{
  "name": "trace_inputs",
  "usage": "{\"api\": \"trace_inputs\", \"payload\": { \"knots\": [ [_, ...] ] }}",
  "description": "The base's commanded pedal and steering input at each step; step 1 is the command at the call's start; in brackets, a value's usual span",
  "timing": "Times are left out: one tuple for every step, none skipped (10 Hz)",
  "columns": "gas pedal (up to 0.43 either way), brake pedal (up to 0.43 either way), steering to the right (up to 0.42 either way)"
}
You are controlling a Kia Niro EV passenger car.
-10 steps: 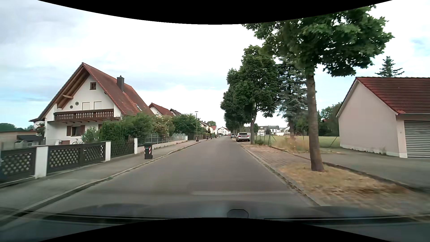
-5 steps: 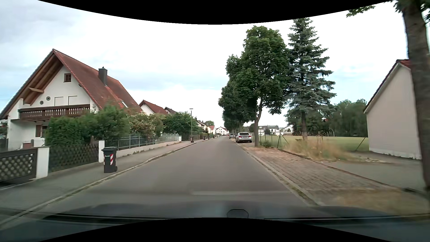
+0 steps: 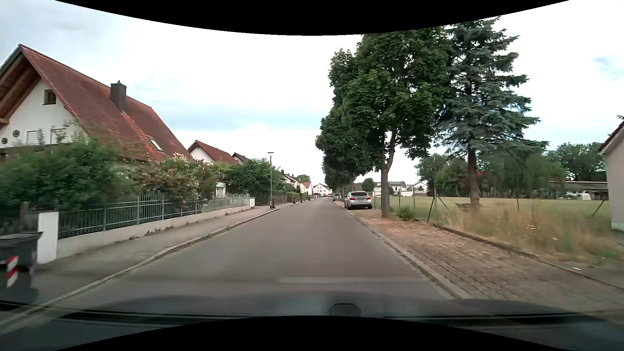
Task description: Follow the waypoints while adhering to traffic rules and regulations
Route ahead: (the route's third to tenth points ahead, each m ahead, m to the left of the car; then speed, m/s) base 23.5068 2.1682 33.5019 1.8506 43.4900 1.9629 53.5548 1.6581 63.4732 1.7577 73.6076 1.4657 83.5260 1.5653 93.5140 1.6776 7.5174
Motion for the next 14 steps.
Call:
{"api": "trace_inputs", "payload": {
  "knots": [
    [0.110,0.000,-0.001],
    [0.118,0.000,0.001],
    [0.118,0.000,0.002],
    [0.118,0.000,0.002],
    [0.118,0.000,0.002],
    [0.118,0.000,0.002],
    [0.118,0.000,0.002],
    [0.130,0.000,0.001],
    [0.130,0.000,-0.004],
    [0.130,0.000,-0.007],
    [0.130,0.000,-0.007],
    [0.138,0.000,-0.007],
    [0.138,0.000,-0.006],
    [0.150,0.000,-0.005]
  ]
}}
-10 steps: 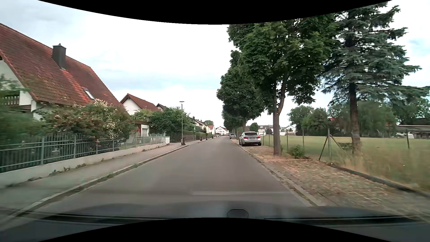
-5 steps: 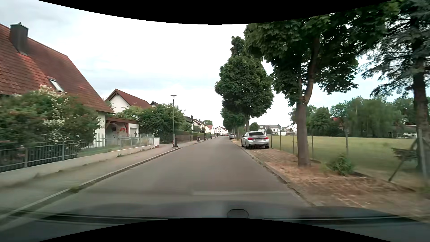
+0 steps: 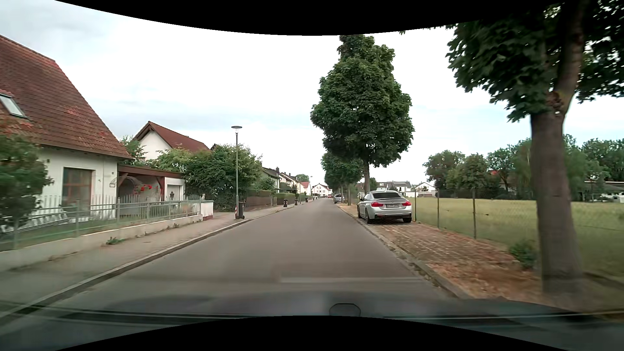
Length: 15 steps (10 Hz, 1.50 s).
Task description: Follow the waypoints while adhering to traffic rules and regulations
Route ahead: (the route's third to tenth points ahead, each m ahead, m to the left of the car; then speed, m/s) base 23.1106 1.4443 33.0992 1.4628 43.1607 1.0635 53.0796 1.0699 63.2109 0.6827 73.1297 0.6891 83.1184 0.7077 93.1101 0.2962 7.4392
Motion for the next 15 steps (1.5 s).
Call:
{"api": "trace_inputs", "payload": {
  "knots": [
    [0.228,0.000,-0.004],
    [0.240,0.000,-0.004],
    [0.240,0.000,-0.004],
    [0.240,0.000,-0.004],
    [0.240,0.000,-0.003],
    [0.240,0.000,0.000],
    [0.240,0.000,0.003],
    [0.240,0.000,0.003],
    [0.240,0.000,0.003],
    [0.240,0.000,0.003],
    [0.240,0.000,0.003],
    [0.240,0.000,0.000],
    [0.240,0.000,-0.004],
    [0.248,0.000,-0.004],
    [0.248,0.000,-0.003]
  ]
}}
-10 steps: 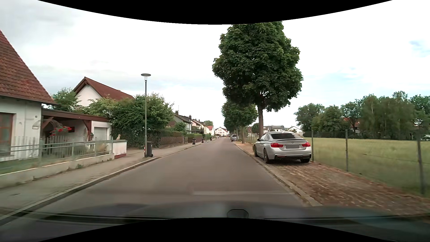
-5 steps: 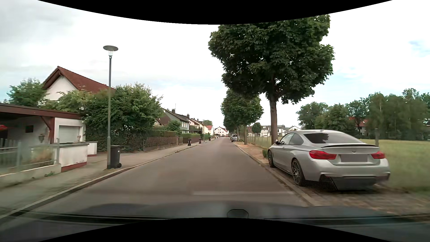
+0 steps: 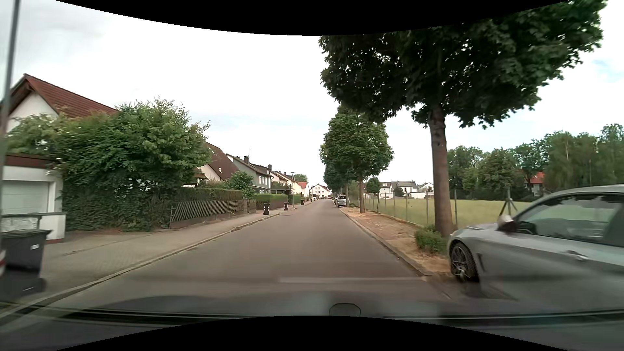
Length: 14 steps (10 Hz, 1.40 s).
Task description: Follow the waypoints while adhering to traffic rules and regulations
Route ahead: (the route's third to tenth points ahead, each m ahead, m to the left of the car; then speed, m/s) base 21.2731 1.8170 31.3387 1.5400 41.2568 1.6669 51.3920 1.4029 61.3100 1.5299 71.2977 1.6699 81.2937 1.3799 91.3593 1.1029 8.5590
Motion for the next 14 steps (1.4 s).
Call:
{"api": "trace_inputs", "payload": {
  "knots": [
    [0.248,0.000,-0.003],
    [0.248,0.000,0.001],
    [0.248,0.000,0.003],
    [0.248,0.000,0.003],
    [0.260,0.000,0.003],
    [0.260,0.000,0.001],
    [0.260,0.000,0.000],
    [0.260,0.000,-0.001],
    [0.268,0.000,-0.002],
    [0.268,0.000,-0.002],
    [0.268,0.000,-0.003],
    [0.268,0.000,-0.004],
    [0.260,0.000,-0.004],
    [0.248,0.000,-0.004]
  ]
}}
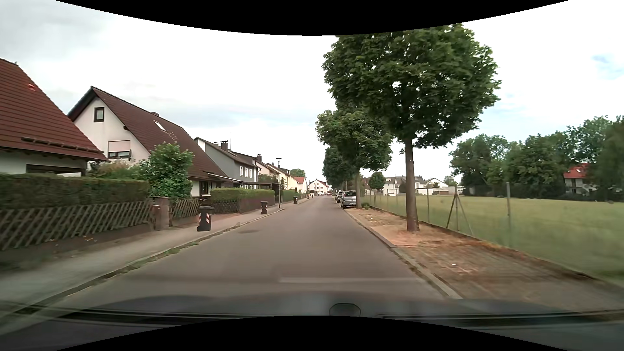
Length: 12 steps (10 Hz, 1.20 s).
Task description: Follow the waypoints while adhering to traffic rules and regulations
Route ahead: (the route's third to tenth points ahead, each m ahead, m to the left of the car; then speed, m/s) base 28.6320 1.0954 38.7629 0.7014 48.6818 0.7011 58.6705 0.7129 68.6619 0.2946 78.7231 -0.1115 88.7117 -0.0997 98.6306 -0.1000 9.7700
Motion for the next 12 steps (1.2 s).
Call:
{"api": "trace_inputs", "payload": {
  "knots": [
    [0.240,0.000,-0.004],
    [0.220,0.000,-0.004],
    [0.197,0.000,-0.004],
    [0.189,0.000,-0.004],
    [0.189,0.000,-0.004],
    [0.177,0.000,-0.004],
    [0.177,0.000,-0.004],
    [0.177,0.000,-0.004],
    [0.177,0.000,-0.004],
    [0.130,0.000,-0.004],
    [0.079,0.000,-0.004],
    [0.079,0.000,-0.004]
  ]
}}
